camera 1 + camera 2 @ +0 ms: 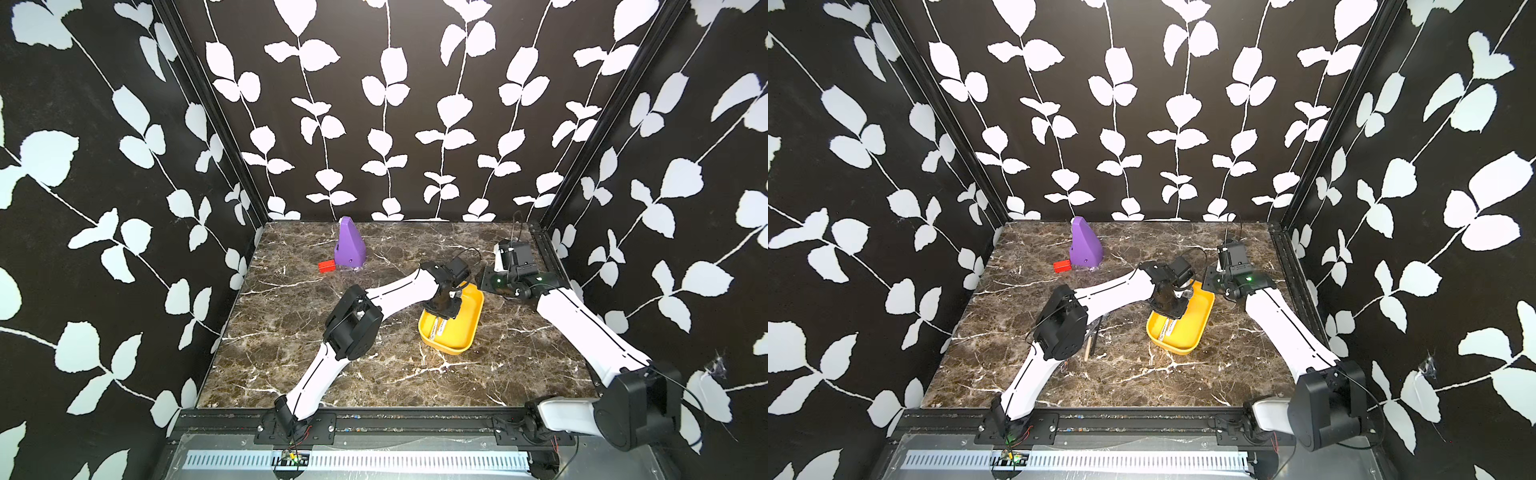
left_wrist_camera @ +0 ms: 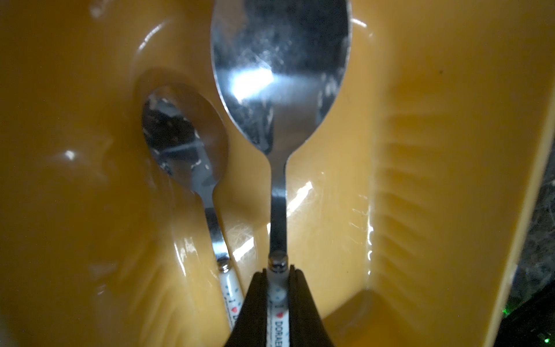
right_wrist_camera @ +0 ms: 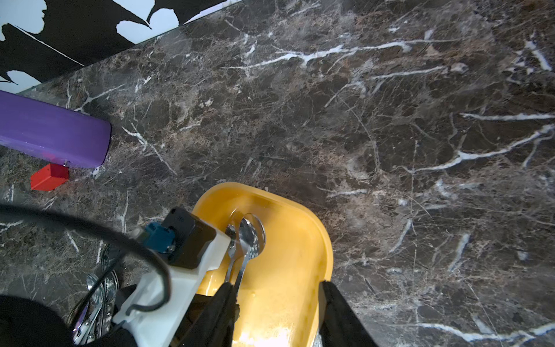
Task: Put the spoon into the storage box
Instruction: Place the spoon in the storage box.
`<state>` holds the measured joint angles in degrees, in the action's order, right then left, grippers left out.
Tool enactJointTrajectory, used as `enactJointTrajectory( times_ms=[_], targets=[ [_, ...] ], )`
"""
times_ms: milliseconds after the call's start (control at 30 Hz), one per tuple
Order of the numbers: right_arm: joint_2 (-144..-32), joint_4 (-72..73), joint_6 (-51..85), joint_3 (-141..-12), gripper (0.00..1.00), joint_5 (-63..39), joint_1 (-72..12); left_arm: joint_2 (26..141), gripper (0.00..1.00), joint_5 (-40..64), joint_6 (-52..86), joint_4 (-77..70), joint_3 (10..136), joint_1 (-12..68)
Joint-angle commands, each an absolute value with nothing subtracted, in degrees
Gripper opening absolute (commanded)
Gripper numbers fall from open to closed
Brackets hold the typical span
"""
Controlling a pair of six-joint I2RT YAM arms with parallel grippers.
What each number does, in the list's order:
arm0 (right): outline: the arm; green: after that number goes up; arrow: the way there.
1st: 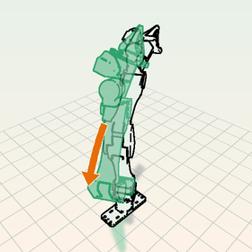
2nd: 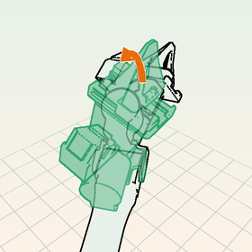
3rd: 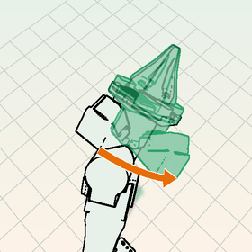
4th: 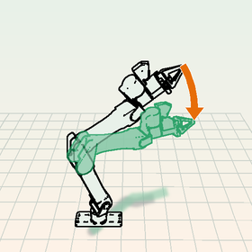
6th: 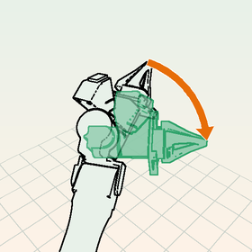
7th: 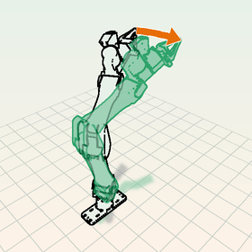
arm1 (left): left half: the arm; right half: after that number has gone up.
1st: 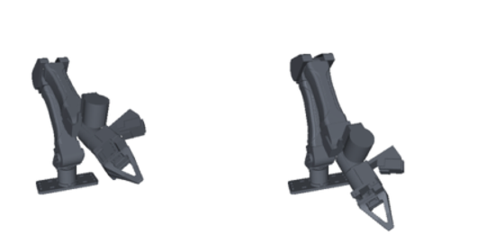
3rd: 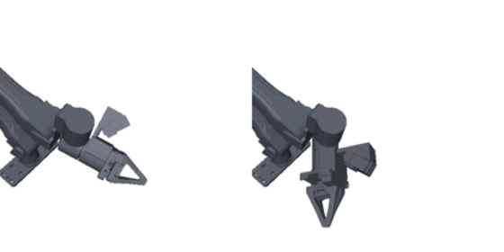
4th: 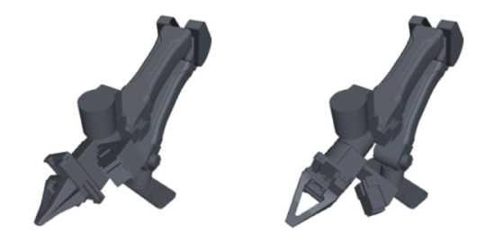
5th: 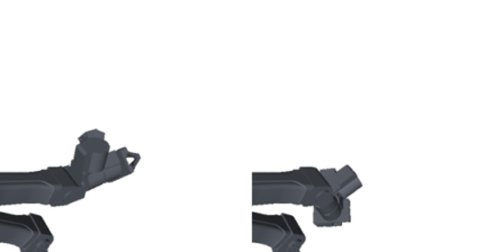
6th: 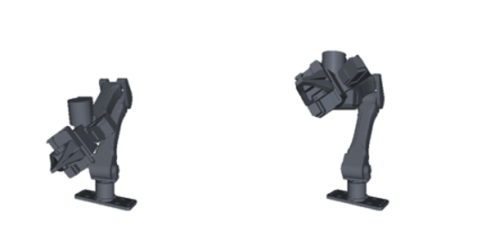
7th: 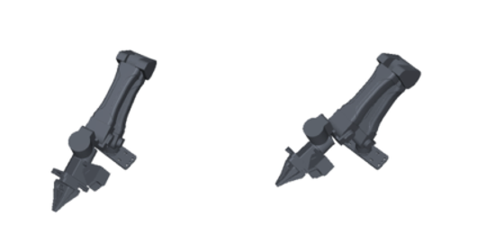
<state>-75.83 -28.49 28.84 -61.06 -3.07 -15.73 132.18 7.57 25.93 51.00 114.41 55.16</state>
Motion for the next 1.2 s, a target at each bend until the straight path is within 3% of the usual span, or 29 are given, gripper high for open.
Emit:
enactJointTrajectory(
  times_ms=[0,100,533,667,900,1167],
  targets=[
    [-76.39,-26.63,29.31,-59.64,0.47,-4.62,-15.51,133.49,0.00,7.93,27.07,51.42,115.83,55.77],
    [-76.09,-26.64,29.41,-59.43,0.47,-4.71,-15.49,133.86,0.01,7.48,27.28,51.34,115.10,55.88],
    [-75.17,-24.96,29.63,-57.29,0.47,-4.48,-15.47,133.23,0.33,7.74,26.66,50.89,114.17,55.82],
    [-75.43,-24.97,29.67,-58.53,0.47,-4.87,-15.51,130.43,0.37,7.43,25.87,51.36,113.56,55.83],
    [-76.08,-24.78,34.69,-60.42,0.47,-8.75,-16.65,112.30,0.40,1.07,24.19,47.65,103.15,53.18],
    [-82.95,-24.11,41.04,-66.60,0.46,-7.68,-28.96,87.49,0.47,-2.35,24.09,47.57,81.67,34.71]
  ],
)
